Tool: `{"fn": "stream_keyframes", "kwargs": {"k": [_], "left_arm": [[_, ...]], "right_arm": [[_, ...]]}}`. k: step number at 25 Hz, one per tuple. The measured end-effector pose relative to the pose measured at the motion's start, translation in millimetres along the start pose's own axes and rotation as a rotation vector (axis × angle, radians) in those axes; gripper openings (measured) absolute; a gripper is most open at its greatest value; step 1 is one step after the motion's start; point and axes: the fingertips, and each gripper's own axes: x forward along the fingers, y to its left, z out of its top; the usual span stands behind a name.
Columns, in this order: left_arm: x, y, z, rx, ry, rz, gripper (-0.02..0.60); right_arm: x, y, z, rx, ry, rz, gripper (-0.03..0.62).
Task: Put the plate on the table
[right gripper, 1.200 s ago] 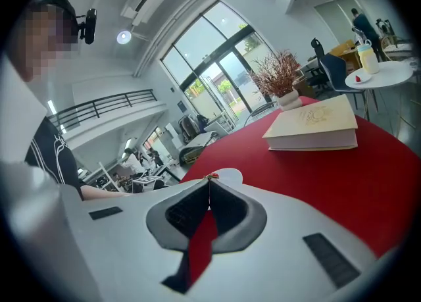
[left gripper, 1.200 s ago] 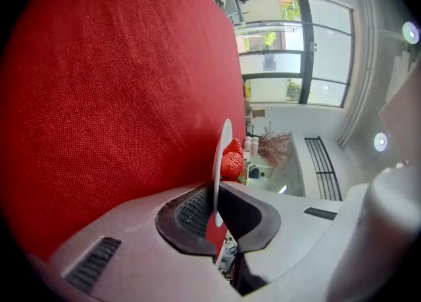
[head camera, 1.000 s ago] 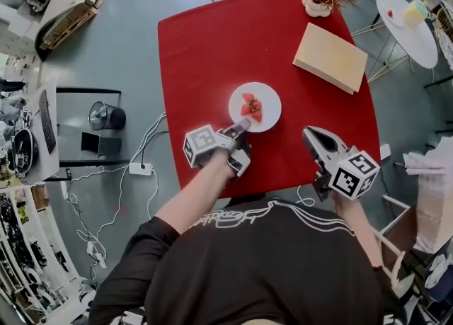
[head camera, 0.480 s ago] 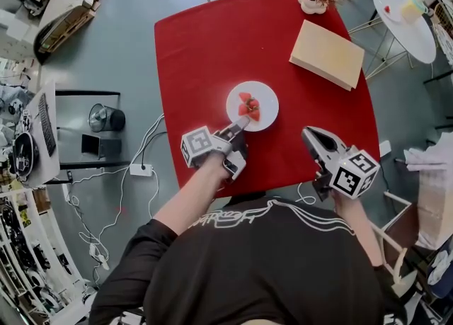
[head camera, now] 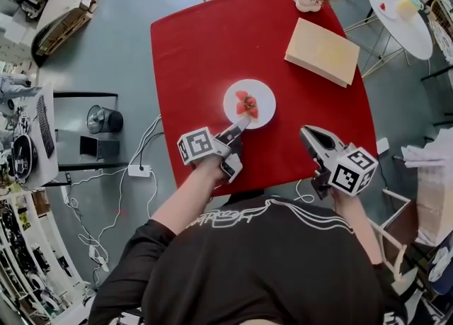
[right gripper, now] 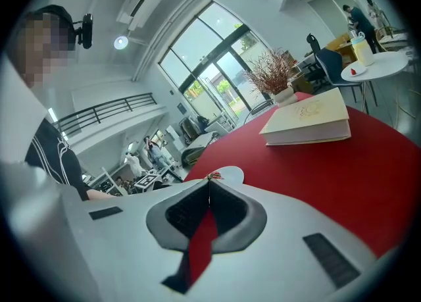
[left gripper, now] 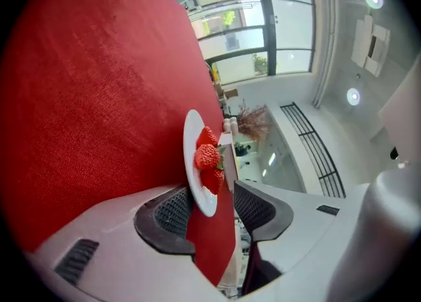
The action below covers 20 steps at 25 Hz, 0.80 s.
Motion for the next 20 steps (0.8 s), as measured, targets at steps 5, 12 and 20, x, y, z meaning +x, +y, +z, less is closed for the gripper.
{"fn": "stream_keyframes", "kwargs": {"k": [5,12,20], "left_arm": [[1.6,-7.3,-5.6,0.186,0.067,0.031,0.187],[6.9,-13.5,-21.0,0.419,0.201,0.056,0.187],[6.7,-3.6,-32.1,0.635,0.326,0.162,0.187]], "right_arm": [[-3.8,4.7,-0.8,-0.002,0.003,0.012,0.008],[-6.0,6.8,-0.8,-0.001,0.005,0.026,0.008],[-8.0,6.9,-3.0,0.000,0.008,0.025,0.008]]}}
